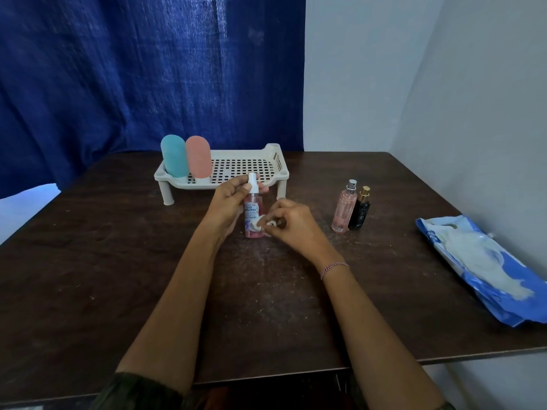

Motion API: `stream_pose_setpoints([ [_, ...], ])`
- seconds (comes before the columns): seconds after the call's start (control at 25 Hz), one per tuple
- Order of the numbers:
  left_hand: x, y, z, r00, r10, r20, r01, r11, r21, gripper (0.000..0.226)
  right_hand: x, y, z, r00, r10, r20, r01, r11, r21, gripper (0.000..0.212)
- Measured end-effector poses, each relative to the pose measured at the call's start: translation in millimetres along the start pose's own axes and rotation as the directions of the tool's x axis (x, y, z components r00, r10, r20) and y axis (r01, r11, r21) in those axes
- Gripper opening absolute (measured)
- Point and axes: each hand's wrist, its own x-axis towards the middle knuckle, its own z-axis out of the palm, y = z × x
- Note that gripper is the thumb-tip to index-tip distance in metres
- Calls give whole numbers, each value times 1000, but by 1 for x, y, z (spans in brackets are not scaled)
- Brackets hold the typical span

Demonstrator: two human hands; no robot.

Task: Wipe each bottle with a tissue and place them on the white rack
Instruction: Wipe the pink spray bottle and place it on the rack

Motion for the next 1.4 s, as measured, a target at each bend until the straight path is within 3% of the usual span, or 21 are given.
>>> stream_pose_setpoints([
  [0.16,3,-3,0,1000,8,-24,-9,1000,-14,28,1,-5,8,987,-80,-143,71,995,-66,18],
  [0.44,3,-1,0,995,-29,-99,22,997,-74,23,-6,-8,5,993,-66,96,74,994,-84,20],
  [0.64,5,-2,-3,995,-34,-92,29,998,-58,28,-7,-5,5,999,-33,-12,32,996,-80,17],
  [0.8,6,-2,-3,997,-34,-63,37,998,43,29,-8,-10,14,990,-109,89,117,989,-88,18],
  [1.0,9,-3,-9,994,-67,-87,71,997,38,34,-8,-1,6,979,-45,198,65,994,-92,19],
  [1.2,10,-5,-12,995,-93,-44,92,996,-15,34,-8,-6,9,994,-103,-33,102,995,-17,17],
  [1.4,2,-2,2,994,-68,80,72,996,-48,29,-5,-5,8,957,-94,-274,93,996,-15,19],
])
